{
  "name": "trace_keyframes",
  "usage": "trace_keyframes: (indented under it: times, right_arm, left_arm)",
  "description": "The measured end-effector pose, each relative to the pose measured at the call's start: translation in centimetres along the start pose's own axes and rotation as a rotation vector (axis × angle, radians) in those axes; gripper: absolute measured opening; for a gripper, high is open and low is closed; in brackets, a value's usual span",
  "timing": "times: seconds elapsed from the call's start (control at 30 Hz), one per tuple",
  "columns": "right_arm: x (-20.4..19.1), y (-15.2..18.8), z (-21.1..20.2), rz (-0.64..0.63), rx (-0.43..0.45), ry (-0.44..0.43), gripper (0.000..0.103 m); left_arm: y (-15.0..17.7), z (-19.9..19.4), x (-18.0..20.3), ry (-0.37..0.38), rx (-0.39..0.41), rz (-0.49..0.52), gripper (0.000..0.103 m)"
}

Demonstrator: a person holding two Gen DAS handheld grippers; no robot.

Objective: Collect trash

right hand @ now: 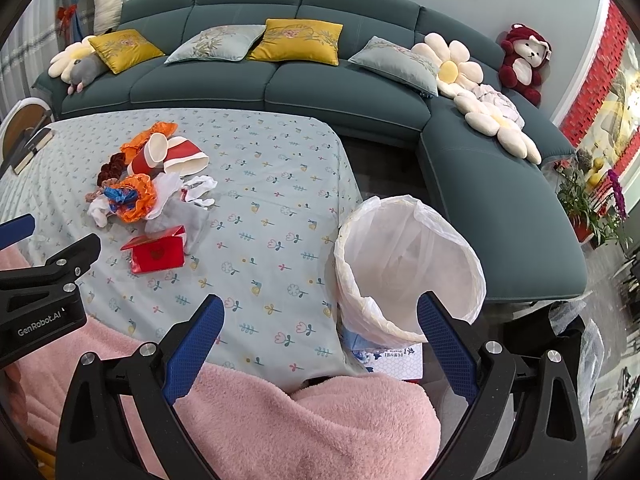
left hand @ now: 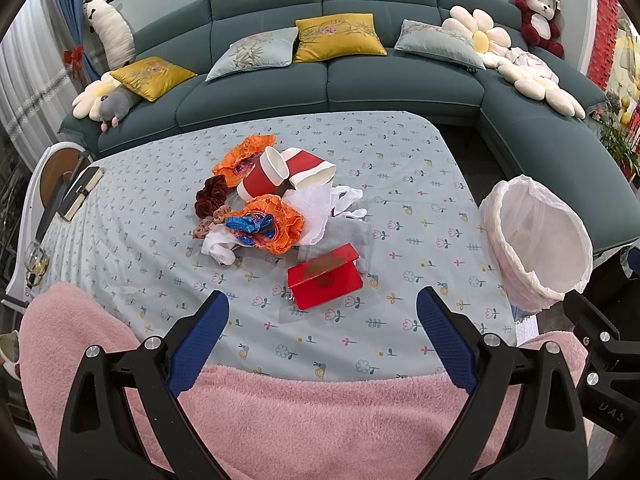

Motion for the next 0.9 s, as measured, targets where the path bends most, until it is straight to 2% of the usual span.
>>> trace_keyframes:
  times: [0.9]
  right_arm:
    - [0.58, 0.10, -0.38, 0.014, 0.006, 0.019, 0.093]
  left_arm:
    - [-0.35, 0.32, 0.58, 0.015, 0.008, 0.000, 0.090]
Point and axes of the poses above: each gripper's, at about its wrist camera, not at the fingertips, and z roughly the way its jaws point, x to its right, y to its underside, the point moved 10 cm from there along z, roughly the way its jaws point, and after that the axes turned 14 degrees about x, right-handed, at the moved point
